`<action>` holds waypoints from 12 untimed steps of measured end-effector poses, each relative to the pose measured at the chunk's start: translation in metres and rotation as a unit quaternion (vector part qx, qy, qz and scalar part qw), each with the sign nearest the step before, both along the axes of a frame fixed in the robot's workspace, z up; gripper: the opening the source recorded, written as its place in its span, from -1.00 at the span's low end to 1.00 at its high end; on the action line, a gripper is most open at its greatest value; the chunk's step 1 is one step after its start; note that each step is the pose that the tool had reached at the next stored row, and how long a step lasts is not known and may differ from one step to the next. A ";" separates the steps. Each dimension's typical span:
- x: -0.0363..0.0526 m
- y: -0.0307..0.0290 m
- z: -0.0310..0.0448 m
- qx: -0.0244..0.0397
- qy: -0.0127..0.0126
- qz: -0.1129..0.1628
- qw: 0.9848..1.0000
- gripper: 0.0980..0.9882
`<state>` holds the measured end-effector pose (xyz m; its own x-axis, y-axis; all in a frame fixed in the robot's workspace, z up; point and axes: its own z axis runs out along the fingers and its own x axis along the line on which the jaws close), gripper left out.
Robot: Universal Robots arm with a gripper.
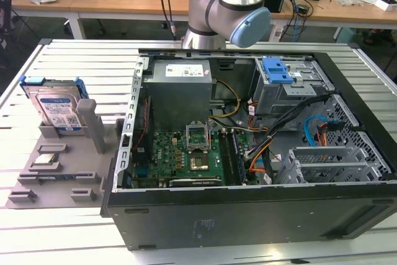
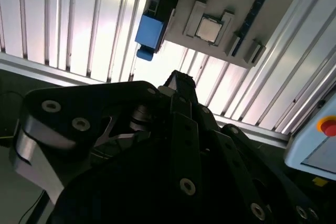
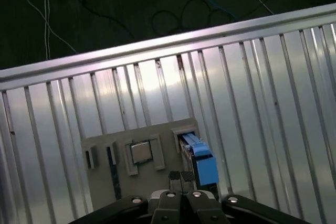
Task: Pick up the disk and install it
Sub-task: 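Pick up the disk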
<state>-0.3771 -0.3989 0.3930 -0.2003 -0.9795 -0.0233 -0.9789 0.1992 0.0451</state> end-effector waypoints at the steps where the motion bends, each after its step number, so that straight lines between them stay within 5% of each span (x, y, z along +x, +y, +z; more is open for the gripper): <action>1: 0.0000 0.0000 0.0000 0.000 0.000 0.009 1.000 -0.98; 12: 0.0000 0.0000 0.0000 0.000 0.000 0.072 0.997 -0.98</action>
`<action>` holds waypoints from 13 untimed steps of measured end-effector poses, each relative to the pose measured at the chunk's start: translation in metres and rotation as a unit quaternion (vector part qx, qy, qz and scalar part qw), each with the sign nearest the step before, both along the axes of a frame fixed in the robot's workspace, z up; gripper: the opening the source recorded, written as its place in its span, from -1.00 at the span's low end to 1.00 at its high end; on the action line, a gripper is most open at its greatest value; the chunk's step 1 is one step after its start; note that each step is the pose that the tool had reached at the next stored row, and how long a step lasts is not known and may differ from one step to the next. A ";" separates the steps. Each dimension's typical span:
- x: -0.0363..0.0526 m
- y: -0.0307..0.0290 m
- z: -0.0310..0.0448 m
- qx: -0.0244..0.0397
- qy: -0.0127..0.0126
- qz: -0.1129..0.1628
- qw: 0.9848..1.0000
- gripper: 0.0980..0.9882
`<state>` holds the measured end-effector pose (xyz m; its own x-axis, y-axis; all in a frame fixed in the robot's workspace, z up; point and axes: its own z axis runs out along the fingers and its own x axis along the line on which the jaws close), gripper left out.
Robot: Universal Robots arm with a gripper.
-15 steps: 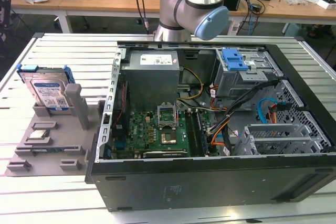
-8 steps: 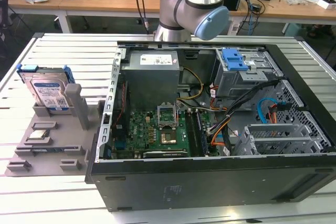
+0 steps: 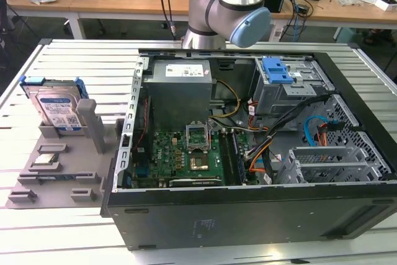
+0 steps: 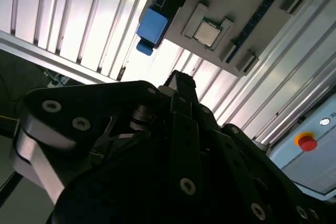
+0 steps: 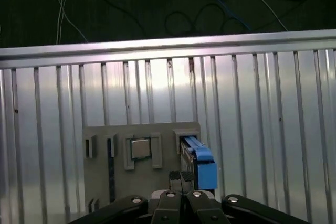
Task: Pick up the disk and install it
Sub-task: 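Pick up the disk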
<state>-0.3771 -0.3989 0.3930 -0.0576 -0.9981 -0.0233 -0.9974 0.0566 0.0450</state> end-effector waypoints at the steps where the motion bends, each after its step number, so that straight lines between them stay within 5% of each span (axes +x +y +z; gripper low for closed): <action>1: 0.0000 0.0000 0.0000 0.000 0.000 0.006 1.000 -0.98; 7: 0.0000 0.0000 0.0000 0.000 0.000 0.039 0.999 -0.98; 13: 0.0000 0.0000 0.0000 0.000 0.000 0.040 0.999 -0.96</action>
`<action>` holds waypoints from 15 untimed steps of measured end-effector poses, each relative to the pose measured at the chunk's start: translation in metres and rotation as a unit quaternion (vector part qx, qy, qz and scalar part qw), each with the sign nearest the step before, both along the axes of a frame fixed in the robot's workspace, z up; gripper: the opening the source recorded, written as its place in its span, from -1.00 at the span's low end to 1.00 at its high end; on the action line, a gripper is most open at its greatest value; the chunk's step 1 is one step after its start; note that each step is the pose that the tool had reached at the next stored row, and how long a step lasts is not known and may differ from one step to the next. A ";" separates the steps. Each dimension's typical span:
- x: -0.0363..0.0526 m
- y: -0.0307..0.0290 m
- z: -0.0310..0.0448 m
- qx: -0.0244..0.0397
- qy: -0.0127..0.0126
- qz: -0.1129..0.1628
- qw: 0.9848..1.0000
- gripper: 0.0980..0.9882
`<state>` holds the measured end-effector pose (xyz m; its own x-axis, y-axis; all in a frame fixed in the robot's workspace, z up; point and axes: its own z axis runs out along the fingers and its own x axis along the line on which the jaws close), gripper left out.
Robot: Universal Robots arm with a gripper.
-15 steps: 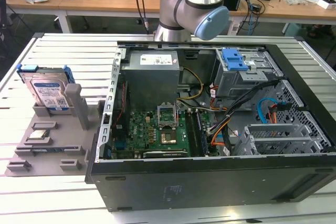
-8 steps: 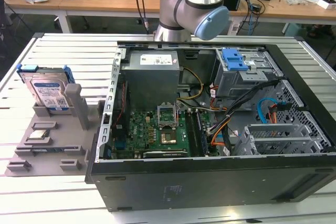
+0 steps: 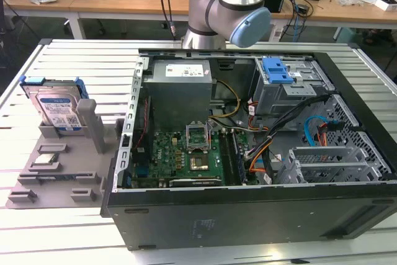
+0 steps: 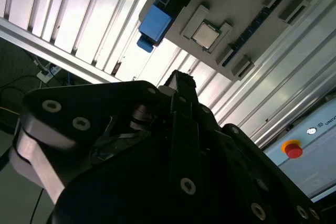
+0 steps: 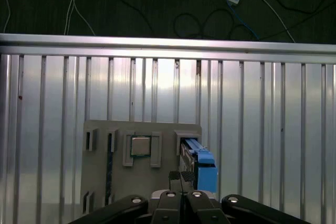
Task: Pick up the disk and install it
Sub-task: 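Pick up the disk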
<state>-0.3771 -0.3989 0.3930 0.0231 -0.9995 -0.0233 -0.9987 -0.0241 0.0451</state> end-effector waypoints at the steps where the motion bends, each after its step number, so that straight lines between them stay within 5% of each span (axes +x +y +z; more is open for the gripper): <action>1: 0.0000 0.0000 0.0000 0.000 0.000 0.000 1.000 -0.84; 9: 0.0000 0.0000 0.0000 0.000 0.000 0.000 1.000 0.00; 15: 0.0000 0.0031 0.0000 0.000 0.000 0.000 1.000 0.00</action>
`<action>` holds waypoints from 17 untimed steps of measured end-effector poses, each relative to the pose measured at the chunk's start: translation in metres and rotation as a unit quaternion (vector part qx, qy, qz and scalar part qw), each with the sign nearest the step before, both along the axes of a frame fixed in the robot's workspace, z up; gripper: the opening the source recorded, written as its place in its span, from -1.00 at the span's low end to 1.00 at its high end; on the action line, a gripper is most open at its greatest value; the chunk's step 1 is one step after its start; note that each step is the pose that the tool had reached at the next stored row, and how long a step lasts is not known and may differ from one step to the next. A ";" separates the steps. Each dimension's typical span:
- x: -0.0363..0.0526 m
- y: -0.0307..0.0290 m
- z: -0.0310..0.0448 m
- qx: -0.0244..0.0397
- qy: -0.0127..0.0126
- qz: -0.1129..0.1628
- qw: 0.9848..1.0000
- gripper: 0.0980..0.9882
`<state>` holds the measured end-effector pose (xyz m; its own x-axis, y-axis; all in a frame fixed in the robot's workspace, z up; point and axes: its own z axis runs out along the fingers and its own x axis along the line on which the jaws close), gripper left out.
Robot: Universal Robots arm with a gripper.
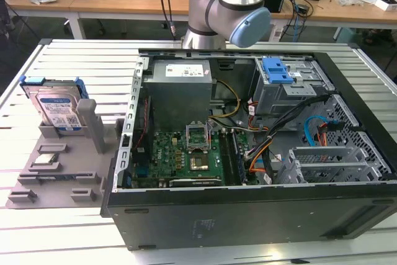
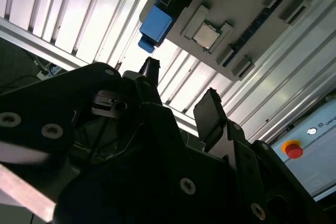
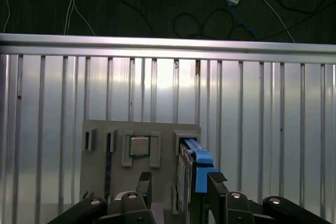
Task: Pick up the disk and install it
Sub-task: 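Pick up the disk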
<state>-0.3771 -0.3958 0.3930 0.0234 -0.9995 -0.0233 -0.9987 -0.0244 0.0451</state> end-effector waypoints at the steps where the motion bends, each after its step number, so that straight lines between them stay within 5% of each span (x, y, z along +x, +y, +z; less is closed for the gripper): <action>1: 0.0000 0.0019 0.0000 0.000 0.000 0.000 1.000 0.00; 11: 0.0005 0.0299 -0.0004 0.000 0.000 0.000 1.000 0.00; 13: 0.0008 0.0409 -0.0009 0.000 0.000 0.000 1.000 0.00; 17: 0.0010 0.0458 -0.0029 0.000 0.000 0.000 1.000 0.00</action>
